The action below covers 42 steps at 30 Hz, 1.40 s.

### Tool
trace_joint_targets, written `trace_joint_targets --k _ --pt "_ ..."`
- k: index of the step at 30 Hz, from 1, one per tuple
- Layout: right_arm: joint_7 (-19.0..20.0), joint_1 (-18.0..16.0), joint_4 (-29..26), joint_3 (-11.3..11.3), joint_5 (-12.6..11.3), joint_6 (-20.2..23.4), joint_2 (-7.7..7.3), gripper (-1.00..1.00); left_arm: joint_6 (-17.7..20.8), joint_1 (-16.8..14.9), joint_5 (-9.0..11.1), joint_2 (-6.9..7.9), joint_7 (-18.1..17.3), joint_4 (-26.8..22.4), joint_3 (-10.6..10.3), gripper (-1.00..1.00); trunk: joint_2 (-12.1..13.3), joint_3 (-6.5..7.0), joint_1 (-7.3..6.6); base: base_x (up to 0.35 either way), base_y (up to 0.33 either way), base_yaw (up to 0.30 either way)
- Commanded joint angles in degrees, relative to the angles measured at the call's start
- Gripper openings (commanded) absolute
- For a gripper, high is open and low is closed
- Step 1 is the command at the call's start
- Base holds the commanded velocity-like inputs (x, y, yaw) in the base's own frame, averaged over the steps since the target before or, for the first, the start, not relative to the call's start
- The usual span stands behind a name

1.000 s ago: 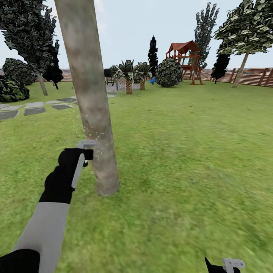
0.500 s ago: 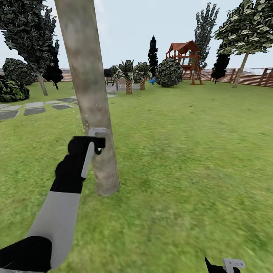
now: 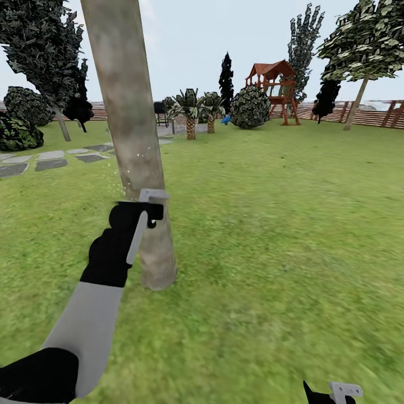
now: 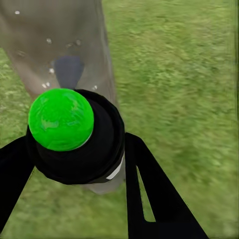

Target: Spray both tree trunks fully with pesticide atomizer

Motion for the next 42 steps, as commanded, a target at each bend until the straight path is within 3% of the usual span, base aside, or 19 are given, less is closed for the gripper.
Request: trace_joint_targets --k 1,5,7,16,21,24,27,31,33,37,38,41,42 --pt "0.00 0.00 0.00 0.02 0.00 0.00 0.00 1.00 0.04 0.02 -0.43 0.00 0.00 0.00 -1.02 -1.00 0.00 0.00 0.00 0.000 0.000 0.000" --pt "0.00 0.00 0.00 0.02 0.00 0.00 0.00 1.00 0.04 0.10 -0.75 0.78 0.17 0.01 -0.61 -1.00 0.00 0.00 0.00 0.000 0.000 0.000" --pt "0.00 0.00 0.00 0.02 0.00 0.00 0.00 1.00 -0.05 2.84 -0.93 1.76 0.25 0.03 3.33 -1.00 0.00 0.00 0.00 0.000 0.000 0.000" --pt "0.00 0.00 0.00 0.02 0.00 0.00 0.00 1.00 -2.43 14.90 -1.23 2.16 1.01 0.30 4.03 -1.00 0.00 0.00 0.00 0.000 0.000 0.000" --pt "0.00 0.00 0.00 0.00 0.00 0.00 0.00 1.00 -11.89 16.08 -1.01 1.81 3.42 8.15 4.41 -1.00 0.00 0.00 0.00 0.000 0.000 0.000" --pt "0.00 0.00 0.00 0.02 0.00 0.00 0.00 1.00 -21.16 16.12 -0.68 1.69 6.69 14.54 5.02 -1.00 0.00 0.00 0.00 0.000 0.000 0.000" --pt "0.00 0.00 0.00 0.03 0.00 0.00 0.07 1.00 -28.87 16.25 -0.46 1.67 7.41 22.11 6.20 -1.00 0.00 0.00 0.00 0.000 0.000 0.000" --pt "0.00 0.00 0.00 -0.02 0.00 0.00 0.09 1.00 -32.96 18.43 -0.42 1.77 7.36 28.11 6.38 -1.00 0.00 0.00 0.00 0.000 0.000 0.000" --pt "0.00 0.00 0.00 0.00 0.00 0.00 0.09 1.00 -36.26 19.31 -0.43 1.86 7.20 28.49 6.39 -1.00 0.00 0.00 0.00 0.000 0.000 0.000" --pt "0.00 0.00 0.00 0.02 0.00 0.00 0.09 1.00 -37.74 19.70 -0.26 2.03 6.86 28.82 7.46 -1.00 0.00 0.00 0.00 0.000 0.000 0.000" --pt "0.00 0.00 0.00 -0.01 0.00 0.00 0.09 1.00 -37.90 19.78 0.67 2.02 6.64 28.85 7.54 -1.00 0.00 0.00 0.00 0.000 0.000 0.000" --pt "0.00 0.00 0.00 0.02 0.00 0.00 0.09 1.00 -38.37 20.60 7.58 2.29 5.31 29.04 7.56 -1.00 0.00 0.00 0.00 0.000 0.000 0.000" --pt "0.00 0.00 0.00 0.00 0.00 0.00 0.09 1.00 -38.41 20.69 9.07 2.46 4.78 29.13 7.55 -1.00 0.00 0.00 0.00 0.016 0.000 0.000"
